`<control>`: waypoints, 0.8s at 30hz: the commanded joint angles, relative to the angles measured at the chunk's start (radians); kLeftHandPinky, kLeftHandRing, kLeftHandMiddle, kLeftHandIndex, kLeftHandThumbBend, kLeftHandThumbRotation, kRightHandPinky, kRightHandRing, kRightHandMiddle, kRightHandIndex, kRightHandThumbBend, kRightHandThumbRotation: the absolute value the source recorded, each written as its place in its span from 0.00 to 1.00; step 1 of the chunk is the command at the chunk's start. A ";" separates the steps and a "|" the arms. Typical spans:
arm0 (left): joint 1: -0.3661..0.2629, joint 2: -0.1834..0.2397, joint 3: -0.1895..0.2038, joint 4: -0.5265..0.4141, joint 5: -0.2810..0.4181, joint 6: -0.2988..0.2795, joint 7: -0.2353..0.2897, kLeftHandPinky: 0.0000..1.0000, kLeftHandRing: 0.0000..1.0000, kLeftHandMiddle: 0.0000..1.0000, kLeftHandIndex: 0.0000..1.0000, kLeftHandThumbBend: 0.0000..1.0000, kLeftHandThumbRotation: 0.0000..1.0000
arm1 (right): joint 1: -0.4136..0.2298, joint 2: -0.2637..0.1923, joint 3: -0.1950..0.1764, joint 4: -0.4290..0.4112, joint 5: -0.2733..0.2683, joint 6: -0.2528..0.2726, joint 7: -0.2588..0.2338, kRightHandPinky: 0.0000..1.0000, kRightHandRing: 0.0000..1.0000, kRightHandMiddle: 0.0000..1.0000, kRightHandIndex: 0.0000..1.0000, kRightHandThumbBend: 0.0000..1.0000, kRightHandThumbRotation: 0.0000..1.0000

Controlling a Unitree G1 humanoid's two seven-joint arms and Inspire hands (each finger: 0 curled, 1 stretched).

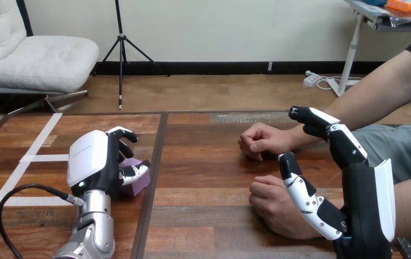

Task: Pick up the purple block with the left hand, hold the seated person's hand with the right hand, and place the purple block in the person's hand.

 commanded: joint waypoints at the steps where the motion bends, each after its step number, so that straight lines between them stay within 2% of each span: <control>1: -0.034 0.011 0.020 -0.002 -0.017 -0.034 0.017 0.54 0.51 0.52 0.62 0.60 0.00 | -0.032 0.003 -0.010 -0.041 -0.008 -0.006 -0.007 0.75 0.78 0.76 0.74 0.39 0.39; 5: -0.029 0.012 0.022 -0.006 -0.018 -0.063 0.037 0.52 0.51 0.52 0.62 0.60 0.00 | -0.033 0.003 -0.010 -0.041 -0.008 -0.005 -0.006 0.75 0.78 0.76 0.74 0.39 0.39; 12: -0.022 0.010 0.032 -0.012 -0.025 -0.094 0.043 0.49 0.49 0.51 0.61 0.60 0.00 | -0.034 0.005 -0.011 -0.040 -0.008 -0.003 -0.007 0.75 0.78 0.76 0.74 0.39 0.40; 18: -0.020 0.010 0.032 -0.012 -0.030 -0.108 0.042 0.48 0.49 0.52 0.62 0.60 0.00 | -0.033 0.007 -0.011 -0.043 -0.011 0.000 -0.007 0.74 0.78 0.76 0.74 0.40 0.40; 24: -0.023 0.011 0.026 -0.012 -0.025 -0.098 0.040 0.48 0.49 0.52 0.62 0.60 0.00 | -0.033 0.009 -0.009 -0.044 -0.014 0.000 -0.008 0.75 0.78 0.76 0.74 0.40 0.41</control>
